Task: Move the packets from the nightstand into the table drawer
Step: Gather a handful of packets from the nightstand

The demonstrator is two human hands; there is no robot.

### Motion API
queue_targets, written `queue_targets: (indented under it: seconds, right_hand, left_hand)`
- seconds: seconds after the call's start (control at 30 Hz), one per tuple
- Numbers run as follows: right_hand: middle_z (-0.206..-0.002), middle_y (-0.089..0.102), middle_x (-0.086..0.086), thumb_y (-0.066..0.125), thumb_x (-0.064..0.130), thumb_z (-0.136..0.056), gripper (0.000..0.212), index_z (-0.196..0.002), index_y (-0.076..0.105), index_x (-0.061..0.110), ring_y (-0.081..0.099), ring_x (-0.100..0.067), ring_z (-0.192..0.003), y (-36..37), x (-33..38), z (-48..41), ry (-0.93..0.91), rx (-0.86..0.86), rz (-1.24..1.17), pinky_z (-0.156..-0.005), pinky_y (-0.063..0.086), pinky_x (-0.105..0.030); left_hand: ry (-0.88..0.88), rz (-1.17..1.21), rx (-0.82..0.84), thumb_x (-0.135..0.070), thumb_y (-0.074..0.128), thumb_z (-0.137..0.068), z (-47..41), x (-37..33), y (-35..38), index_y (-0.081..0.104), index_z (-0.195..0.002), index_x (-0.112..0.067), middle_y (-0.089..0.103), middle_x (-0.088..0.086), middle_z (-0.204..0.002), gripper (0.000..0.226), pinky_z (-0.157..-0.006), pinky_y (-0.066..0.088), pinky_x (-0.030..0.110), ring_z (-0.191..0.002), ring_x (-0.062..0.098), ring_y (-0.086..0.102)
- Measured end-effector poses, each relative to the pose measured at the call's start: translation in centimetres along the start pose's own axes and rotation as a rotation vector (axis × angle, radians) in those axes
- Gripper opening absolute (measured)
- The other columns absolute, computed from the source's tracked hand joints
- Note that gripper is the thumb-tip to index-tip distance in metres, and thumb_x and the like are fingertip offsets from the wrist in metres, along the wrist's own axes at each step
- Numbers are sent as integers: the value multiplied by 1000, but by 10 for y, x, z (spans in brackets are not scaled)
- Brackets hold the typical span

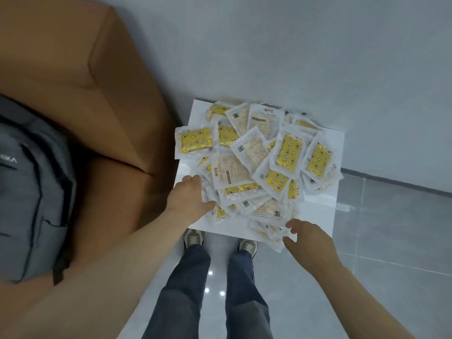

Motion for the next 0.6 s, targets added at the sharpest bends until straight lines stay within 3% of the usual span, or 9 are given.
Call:
queue_targets:
  seconds: [0.17,0.37,0.6]
  right_hand:
    - [-123,60,8,54,35,-92,33,-125,53,29,58,-11,-108,7,0,-6,17,14,-54,-87,46,-23]
    - [-120,62,7,54,35,-92,32,-122,54,28,60,-12,-105,3,-3,-12,49,-8,-101,-87,48,-25]
    - [-120,62,6,57,34,-91,32,-122,56,27,61,-13,-104,-3,-2,-14,60,-13,-154,-86,48,-26]
  left_hand:
    - [-76,86,2,-49,72,-75,-5,-6,11,44,-119,-12,48,9,-113,64,-77,48,33,-97,26,56]
    - [-133,119,13,-53,74,-71,-11,2,19,53,-117,-12,51,10,-109,65,-83,46,35,-102,27,53]
    - [-222,370,111,-33,70,-82,0,9,30,53,-99,-13,62,7,-107,31,-74,45,30,-95,21,57]
Point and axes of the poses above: each hand's wrist, its own z-axis away from the middle knuckle, its own y-axis out of the palm, x = y × z, the point moved 8 cm from there along -z, towards the middle knuckle
